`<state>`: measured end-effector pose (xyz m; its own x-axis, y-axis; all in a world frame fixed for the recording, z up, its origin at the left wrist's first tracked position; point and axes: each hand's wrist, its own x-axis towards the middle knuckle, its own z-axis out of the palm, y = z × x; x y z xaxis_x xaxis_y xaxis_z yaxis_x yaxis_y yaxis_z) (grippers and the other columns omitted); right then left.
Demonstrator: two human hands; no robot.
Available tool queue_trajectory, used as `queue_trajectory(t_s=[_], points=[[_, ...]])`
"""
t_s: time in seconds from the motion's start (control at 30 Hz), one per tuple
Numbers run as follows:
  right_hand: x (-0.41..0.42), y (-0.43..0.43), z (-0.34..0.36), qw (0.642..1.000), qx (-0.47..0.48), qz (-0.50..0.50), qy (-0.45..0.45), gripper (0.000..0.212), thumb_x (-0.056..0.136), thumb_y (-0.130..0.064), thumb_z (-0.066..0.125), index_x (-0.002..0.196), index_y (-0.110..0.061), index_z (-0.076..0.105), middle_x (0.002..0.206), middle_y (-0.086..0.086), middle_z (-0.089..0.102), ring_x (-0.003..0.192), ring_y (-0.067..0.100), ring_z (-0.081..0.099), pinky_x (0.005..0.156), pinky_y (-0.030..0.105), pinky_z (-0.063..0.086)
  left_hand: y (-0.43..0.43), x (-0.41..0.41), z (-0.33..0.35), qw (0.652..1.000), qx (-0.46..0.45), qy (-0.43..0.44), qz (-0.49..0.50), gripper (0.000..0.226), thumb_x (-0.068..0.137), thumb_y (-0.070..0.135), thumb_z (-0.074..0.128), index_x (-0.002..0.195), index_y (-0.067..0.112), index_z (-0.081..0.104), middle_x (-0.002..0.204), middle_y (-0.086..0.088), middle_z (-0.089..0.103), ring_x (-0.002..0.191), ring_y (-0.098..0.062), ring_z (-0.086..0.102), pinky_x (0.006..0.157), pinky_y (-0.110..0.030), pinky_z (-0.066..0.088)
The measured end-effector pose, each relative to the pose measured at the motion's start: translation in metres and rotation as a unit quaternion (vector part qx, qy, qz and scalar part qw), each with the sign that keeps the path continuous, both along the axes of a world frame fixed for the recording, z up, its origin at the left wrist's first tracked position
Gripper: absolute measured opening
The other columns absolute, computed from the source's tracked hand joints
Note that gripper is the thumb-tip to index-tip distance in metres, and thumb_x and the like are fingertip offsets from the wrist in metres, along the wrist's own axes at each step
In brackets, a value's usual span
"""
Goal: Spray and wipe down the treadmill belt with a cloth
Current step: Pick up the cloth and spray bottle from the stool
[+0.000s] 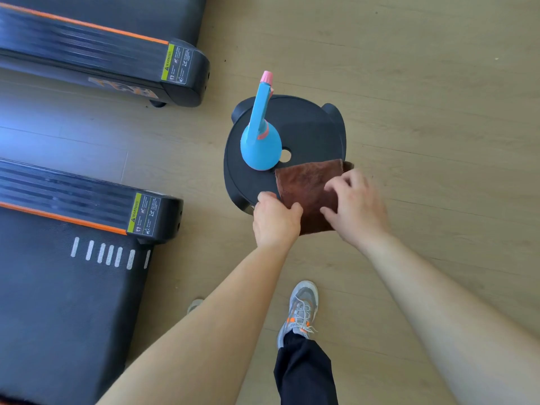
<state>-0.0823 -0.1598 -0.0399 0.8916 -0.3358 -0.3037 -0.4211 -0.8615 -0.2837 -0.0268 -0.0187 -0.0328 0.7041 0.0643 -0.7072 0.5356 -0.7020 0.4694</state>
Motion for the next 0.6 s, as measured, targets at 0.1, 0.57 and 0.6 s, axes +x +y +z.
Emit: queue_trajectory(t_s=[0.1, 0.57, 0.6], points=[[-0.005, 0.007, -0.012, 0.999, 0.036, 0.021, 0.01, 0.036, 0.09, -0.025, 0.072, 0.124, -0.021, 0.063, 0.12, 0.001, 0.045, 0.104, 0.026, 0.052, 0.07, 0.034, 0.043, -0.011, 0.005, -0.007, 1.0, 0.015, 0.005, 0.014, 0.045, 0.094, 0.034, 0.074, 0.125, 0.012, 0.049, 0.112, -0.005, 0.06, 0.101, -0.023, 0.064, 0.09, -0.04, 0.06], [-0.004, 0.002, -0.009, 0.983, 0.148, 0.101, 0.042, 0.055, 0.092, -0.018, 0.056, 0.146, -0.026, 0.052, 0.148, -0.006, 0.047, 0.135, 0.023, 0.042, 0.108, 0.045, 0.043, 0.012, -0.001, 0.006, 0.975, -0.002, -0.181, -0.129, 0.04, 0.093, 0.028, 0.073, 0.131, 0.023, 0.063, 0.119, 0.006, 0.062, 0.105, -0.016, 0.063, 0.091, -0.039, 0.057], [-0.007, -0.004, -0.007, 0.984, 0.164, 0.059, 0.021, 0.053, 0.09, -0.012, 0.055, 0.141, -0.024, 0.057, 0.145, -0.005, 0.052, 0.132, 0.024, 0.047, 0.104, 0.045, 0.046, 0.005, -0.003, 0.007, 0.97, -0.012, -0.189, -0.15, 0.04, 0.094, 0.028, 0.072, 0.133, 0.024, 0.063, 0.122, 0.005, 0.061, 0.106, -0.016, 0.063, 0.091, -0.039, 0.057]])
